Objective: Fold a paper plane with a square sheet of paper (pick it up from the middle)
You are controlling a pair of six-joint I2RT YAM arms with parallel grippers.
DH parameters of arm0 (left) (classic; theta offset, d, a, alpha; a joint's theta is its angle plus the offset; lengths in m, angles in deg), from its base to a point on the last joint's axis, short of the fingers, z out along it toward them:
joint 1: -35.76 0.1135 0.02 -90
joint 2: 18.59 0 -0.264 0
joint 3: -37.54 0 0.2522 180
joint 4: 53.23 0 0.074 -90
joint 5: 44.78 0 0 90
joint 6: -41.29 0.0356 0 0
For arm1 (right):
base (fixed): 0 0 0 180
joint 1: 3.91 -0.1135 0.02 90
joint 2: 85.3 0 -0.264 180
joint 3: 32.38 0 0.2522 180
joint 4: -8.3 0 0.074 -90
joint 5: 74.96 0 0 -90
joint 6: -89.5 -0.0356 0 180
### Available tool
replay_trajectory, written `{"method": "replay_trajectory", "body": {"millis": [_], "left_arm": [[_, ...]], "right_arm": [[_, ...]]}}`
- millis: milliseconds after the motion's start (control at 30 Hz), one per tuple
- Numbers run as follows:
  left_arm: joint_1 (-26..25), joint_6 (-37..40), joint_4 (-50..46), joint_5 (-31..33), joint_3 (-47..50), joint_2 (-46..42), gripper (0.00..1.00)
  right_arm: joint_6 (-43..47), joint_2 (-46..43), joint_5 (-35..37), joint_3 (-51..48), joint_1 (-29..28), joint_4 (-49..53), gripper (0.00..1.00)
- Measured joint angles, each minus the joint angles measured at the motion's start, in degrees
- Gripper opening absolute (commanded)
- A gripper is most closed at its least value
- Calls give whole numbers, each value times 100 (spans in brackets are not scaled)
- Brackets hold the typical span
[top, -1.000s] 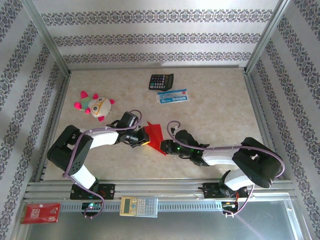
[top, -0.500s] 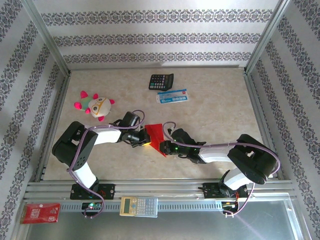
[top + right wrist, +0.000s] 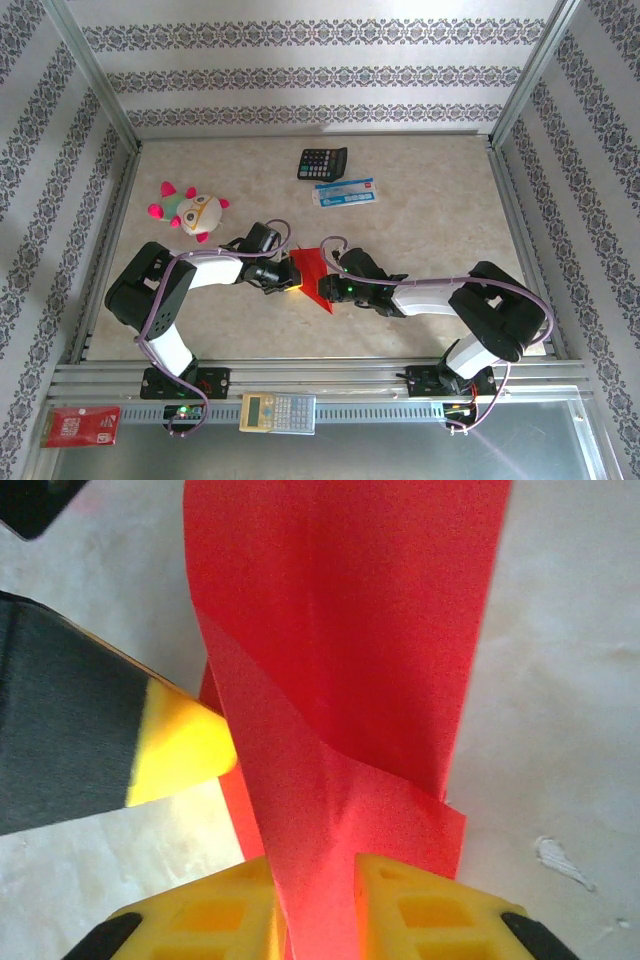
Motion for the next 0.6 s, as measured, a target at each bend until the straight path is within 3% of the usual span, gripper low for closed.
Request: {"method": "replay_trajectory", "body": {"millis": [600], "left_arm": [[0,72,-20,2,-9,0,4]], "right_arm": [[-122,203,-365,-59,214,-284,10]]}}
